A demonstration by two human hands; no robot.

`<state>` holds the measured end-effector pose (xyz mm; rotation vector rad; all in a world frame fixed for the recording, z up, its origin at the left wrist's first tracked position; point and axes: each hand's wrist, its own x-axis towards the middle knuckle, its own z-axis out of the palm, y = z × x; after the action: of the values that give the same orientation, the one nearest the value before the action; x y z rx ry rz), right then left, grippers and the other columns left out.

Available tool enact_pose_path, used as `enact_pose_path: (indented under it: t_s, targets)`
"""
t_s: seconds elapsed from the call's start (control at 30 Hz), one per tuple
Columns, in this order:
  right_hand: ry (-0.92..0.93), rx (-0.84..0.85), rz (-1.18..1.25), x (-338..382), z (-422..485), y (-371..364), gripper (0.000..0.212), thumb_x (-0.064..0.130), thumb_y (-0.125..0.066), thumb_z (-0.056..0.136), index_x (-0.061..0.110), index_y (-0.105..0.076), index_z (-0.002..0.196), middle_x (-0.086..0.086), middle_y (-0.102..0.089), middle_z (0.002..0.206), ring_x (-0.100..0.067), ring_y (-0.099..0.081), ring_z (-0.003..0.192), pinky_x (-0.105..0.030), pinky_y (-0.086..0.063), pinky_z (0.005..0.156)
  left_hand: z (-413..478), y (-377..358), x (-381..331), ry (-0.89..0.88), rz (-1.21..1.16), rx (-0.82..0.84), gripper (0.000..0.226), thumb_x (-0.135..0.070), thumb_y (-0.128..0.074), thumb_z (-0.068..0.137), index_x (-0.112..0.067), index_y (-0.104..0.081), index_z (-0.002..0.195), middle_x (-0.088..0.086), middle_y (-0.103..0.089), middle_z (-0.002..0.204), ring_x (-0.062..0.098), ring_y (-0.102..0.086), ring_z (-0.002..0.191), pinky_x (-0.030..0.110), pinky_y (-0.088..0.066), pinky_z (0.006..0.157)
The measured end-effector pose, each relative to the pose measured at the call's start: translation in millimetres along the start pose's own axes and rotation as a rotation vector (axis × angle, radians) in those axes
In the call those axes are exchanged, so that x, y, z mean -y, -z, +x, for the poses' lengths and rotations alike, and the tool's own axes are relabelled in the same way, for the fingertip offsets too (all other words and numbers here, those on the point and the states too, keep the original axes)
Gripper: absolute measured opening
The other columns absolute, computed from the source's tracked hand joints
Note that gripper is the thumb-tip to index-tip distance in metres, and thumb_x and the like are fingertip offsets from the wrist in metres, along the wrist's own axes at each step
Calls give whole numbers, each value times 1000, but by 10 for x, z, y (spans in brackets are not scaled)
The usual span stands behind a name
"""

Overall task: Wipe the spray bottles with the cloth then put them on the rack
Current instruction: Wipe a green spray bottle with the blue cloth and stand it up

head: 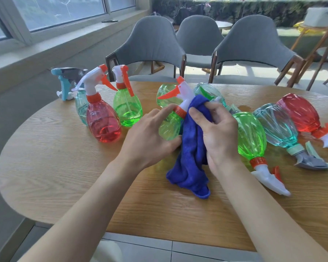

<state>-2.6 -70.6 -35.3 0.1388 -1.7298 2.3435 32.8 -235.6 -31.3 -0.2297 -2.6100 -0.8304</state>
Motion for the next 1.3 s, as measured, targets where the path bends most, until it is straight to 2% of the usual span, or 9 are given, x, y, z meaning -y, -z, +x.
enact_pose_path:
  t_s: [0.13, 0.37, 0.57, 0.63, 0.8, 0.93, 1.03, 1.2, 1.3]
  targets:
    - [-33, -68, -36, -65, -5, -2, 27, 33, -90, 82, 21, -68, 92, -8, -77, 99, -20, -73, 92, -45, -61, 93, 15, 24, 44, -63, 127, 16, 82, -54, -72, 79, -39, -50, 156, -12, -66, 132, 19, -64, 120, 40, -55, 94]
    - [13, -6, -167, -76, 25, -6, 49, 35, -96, 74, 27, -58, 105, -9, -76, 113, -25, -77, 102, -55, -61, 96, -17, -42, 75, -220, 247, 3, 75, -52, -78, 81, -34, -57, 151, -7, -70, 121, 23, -66, 110, 42, -57, 83]
    - [-7, 24, -158, -99, 36, 3, 9, 29, -71, 100, 27, -64, 104, -1, -79, 101, -20, -74, 96, -58, -57, 99, 13, -13, 112, -158, 207, -18, 79, -54, -72, 73, -39, -58, 149, -12, -68, 118, 20, -66, 114, 39, -56, 86]
    - [-30, 20, -145, -93, 19, 8, 6, 22, -70, 103, 24, -65, 106, -1, -80, 101, -21, -75, 97, -58, -57, 101, 18, 2, 132, -163, 216, -12, 80, -53, -71, 73, -37, -59, 150, -11, -68, 118, 21, -65, 114, 40, -56, 87]
    - [-49, -62, -100, -71, -4, -6, 40, 30, -92, 83, 23, -59, 105, -5, -75, 111, -21, -76, 102, -51, -59, 100, -5, -61, 111, -293, 284, 33, 72, -54, -71, 82, -33, -60, 150, -9, -69, 112, 22, -65, 99, 42, -55, 80]
    - [-8, -78, -254, -57, -7, -8, 30, 51, -71, 98, 26, -55, 98, 5, -66, 91, -7, -66, 82, -39, -56, 86, 3, -49, 112, -290, 258, 66, 73, -56, -73, 82, -35, -59, 150, -10, -70, 115, 22, -66, 104, 45, -55, 87]
    - [2, -101, -255, -37, 25, 4, 33, 53, -59, 105, 25, -52, 89, 12, -52, 78, -2, -52, 67, -31, -45, 75, 11, -47, 105, -298, 269, 84, 72, -57, -72, 82, -36, -59, 150, -11, -71, 120, 22, -66, 108, 45, -54, 91]
    - [0, -87, -183, -30, 0, 22, 31, 43, -82, 92, 24, -58, 96, 7, -65, 87, -6, -64, 74, -26, -53, 73, 10, -58, 99, -341, 331, 109, 73, -61, -69, 84, -36, -57, 152, -11, -70, 118, 21, -62, 101, 39, -46, 90]
    - [1, -90, -224, -48, 2, 15, 30, 49, -74, 97, 26, -56, 94, 8, -61, 84, -7, -60, 73, -30, -50, 75, 7, -60, 94, -354, 329, 109, 73, -62, -68, 85, -37, -57, 152, -12, -70, 118, 21, -63, 101, 40, -46, 92]
